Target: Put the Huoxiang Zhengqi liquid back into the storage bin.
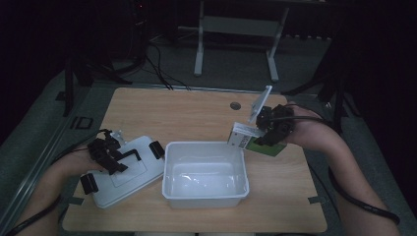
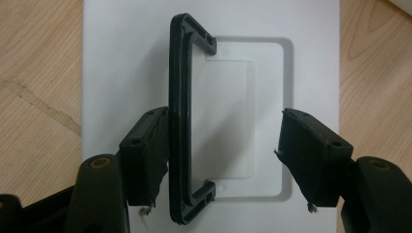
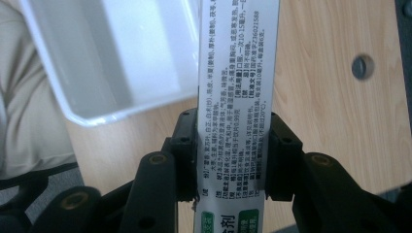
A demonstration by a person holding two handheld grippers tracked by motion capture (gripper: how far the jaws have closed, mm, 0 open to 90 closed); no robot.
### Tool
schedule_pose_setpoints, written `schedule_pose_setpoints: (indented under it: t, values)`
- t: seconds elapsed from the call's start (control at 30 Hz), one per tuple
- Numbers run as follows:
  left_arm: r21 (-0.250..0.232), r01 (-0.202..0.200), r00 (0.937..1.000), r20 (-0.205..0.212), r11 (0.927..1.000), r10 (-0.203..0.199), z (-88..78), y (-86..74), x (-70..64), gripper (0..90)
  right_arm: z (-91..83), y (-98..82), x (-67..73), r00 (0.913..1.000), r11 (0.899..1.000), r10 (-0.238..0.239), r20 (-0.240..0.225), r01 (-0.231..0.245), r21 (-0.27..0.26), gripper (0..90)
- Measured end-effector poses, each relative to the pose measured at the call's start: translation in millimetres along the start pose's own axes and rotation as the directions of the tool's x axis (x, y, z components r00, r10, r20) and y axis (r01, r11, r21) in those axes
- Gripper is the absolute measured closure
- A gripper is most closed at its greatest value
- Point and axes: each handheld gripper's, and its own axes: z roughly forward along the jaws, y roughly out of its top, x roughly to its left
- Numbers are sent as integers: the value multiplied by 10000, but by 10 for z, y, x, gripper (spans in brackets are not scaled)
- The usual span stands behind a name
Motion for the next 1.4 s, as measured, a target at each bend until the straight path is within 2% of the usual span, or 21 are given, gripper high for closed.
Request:
schedule_pose_setpoints:
  t: [0.27,0.4,0.47,0.83,1.07,1.2,1.4]
  values:
    - [-13,-47,10000,-3,10000,47,4,-4,-4,366,19,305,203,9957,9961,-876,-291,872,-148,640]
    - [1,-70,10000,-12,10000,70,3,-5,-8,366,66,431,314,9905,9923,-1225,-624,1211,-261,640]
    - [-4,-80,10000,-22,10000,80,2,-6,-10,366,95,485,371,9883,9902,-1379,-651,1361,-305,639]
    - [5,-102,9999,-6,9999,102,-6,-14,-18,366,285,650,609,9705,9768,-2137,-1113,2107,-383,639]
    - [-8,-101,9999,11,9999,101,-1,-17,-14,366,383,666,665,9687,9769,-2126,-1279,2080,-486,639]
    - [39,-105,9999,23,9999,105,-9,-15,-17,366,459,677,707,9610,9727,-2319,-1507,2284,-399,639]
    - [72,-110,9999,-50,9999,110,-21,-26,-16,366,554,691,744,9581,9735,-2287,-1724,2258,-364,639]
